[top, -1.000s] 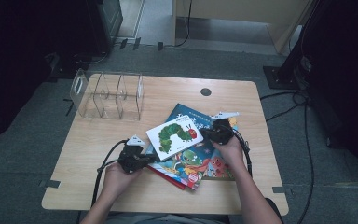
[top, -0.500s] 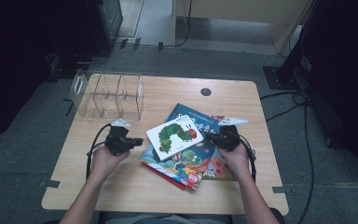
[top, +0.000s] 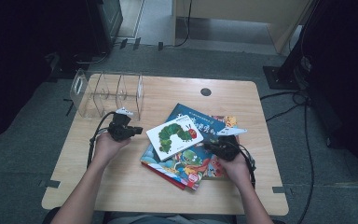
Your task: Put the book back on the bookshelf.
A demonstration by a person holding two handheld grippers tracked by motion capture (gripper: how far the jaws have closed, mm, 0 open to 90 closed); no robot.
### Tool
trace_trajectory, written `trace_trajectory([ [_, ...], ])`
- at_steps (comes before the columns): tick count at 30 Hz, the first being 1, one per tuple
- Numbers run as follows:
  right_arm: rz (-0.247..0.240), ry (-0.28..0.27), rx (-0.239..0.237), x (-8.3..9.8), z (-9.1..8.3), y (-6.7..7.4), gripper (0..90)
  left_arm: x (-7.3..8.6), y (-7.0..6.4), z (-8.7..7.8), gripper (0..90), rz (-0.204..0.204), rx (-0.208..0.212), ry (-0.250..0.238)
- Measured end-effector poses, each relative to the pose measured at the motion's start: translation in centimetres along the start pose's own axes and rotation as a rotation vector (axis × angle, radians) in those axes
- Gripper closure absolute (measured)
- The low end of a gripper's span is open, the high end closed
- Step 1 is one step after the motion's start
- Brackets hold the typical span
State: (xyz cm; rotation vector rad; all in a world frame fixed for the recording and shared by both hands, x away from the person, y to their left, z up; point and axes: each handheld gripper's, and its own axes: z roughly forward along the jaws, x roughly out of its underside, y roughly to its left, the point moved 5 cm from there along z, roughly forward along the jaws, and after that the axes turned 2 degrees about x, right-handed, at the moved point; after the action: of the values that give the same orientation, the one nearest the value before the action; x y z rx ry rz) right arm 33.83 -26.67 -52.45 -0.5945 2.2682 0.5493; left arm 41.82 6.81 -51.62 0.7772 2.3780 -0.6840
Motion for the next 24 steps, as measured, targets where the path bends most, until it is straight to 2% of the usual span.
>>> trace_trajectory([
  [2, 0.0, 0.004, 0.003, 0.2, 0.0, 0.0, 90.0, -0.1, 0.4, 0.3, 90.0, -0.015, 0.026, -0.006],
  [4, 0.007, 0.0, 0.0, 0.2, 0.0, 0.1, 90.0, -0.1, 0.3, 0.7, 90.0, -0.007, 0.032, 0.005],
  [7, 0.015, -0.003, -0.008, 0.2, 0.2, 0.2, 90.0, -0.1, -0.4, 0.9, 90.0, 0.018, 0.069, 0.008],
  [9, 0.022, -0.002, -0.018, 0.2, 0.2, 0.1, 90.0, 0.0, -0.8, 0.9, 90.0, 0.047, 0.062, 0.016],
  [16, 0.03, -0.008, -0.031, -0.2, 0.6, -0.4, 90.0, 0.5, -1.3, 0.2, 90.0, 0.037, 0.08, 0.018],
  [18, 0.036, -0.01, -0.035, -0.4, 0.8, -0.5, 90.0, 0.8, -2.0, -0.2, 90.0, 0.039, 0.127, 0.008],
  [19, 0.037, -0.013, -0.037, -0.6, 1.0, -0.6, 90.0, 0.8, -2.2, -0.1, 90.0, 0.045, 0.13, 0.01],
  [20, 0.034, -0.017, -0.04, -0.6, 1.0, -0.7, 90.0, 0.8, -2.2, -0.1, 90.0, 0.045, 0.13, 0.01],
  [21, 0.027, -0.026, -0.039, -0.7, 1.2, -0.8, 90.0, 0.9, -2.6, -0.1, 90.0, 0.068, 0.093, 0.01],
  [24, 0.027, -0.027, -0.045, -0.8, 1.3, -0.9, 90.0, 0.8, -2.5, -0.2, 90.0, 0.055, 0.075, -0.002],
])
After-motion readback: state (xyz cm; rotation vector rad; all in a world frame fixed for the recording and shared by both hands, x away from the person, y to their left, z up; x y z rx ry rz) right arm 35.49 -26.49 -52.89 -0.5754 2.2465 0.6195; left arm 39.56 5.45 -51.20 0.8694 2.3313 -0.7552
